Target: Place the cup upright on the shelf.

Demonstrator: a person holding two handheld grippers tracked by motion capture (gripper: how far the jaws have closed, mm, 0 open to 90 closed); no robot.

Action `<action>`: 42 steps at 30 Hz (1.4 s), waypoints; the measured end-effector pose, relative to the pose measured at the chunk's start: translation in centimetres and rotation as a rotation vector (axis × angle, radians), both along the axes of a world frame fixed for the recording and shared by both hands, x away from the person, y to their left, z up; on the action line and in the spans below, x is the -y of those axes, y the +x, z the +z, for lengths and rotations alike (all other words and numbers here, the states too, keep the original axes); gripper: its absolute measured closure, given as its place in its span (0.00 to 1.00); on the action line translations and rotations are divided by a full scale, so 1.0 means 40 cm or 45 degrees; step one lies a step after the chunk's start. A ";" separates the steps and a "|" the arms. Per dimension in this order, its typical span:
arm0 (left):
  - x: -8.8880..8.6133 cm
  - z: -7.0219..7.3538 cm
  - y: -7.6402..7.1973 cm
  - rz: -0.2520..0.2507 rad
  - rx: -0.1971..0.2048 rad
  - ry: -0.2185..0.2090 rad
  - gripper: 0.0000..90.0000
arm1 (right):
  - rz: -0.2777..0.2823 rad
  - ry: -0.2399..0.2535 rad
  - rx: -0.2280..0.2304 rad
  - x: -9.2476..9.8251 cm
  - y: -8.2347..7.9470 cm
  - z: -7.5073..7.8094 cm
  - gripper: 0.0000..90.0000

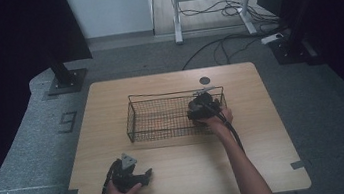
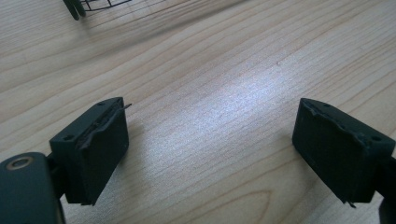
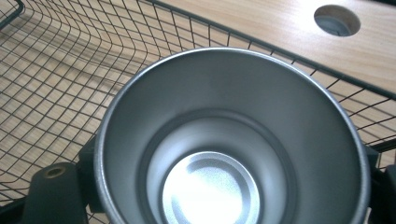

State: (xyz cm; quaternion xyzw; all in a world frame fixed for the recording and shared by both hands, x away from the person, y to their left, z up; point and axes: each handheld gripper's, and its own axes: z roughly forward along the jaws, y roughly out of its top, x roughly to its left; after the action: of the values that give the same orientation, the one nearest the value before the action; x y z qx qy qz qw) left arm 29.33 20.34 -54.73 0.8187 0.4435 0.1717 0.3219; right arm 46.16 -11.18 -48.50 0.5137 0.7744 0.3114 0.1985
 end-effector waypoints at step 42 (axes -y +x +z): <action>0.000 0.000 0.000 0.000 0.000 0.000 0.12 | 0.021 -0.089 -0.063 -0.010 -0.004 -0.012 0.10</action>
State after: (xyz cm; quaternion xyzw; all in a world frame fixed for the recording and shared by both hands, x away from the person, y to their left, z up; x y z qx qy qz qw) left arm 29.33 20.34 -54.74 0.8188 0.4433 0.1718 0.3219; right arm 46.00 -10.79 -48.99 0.5076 0.7937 0.2731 0.1945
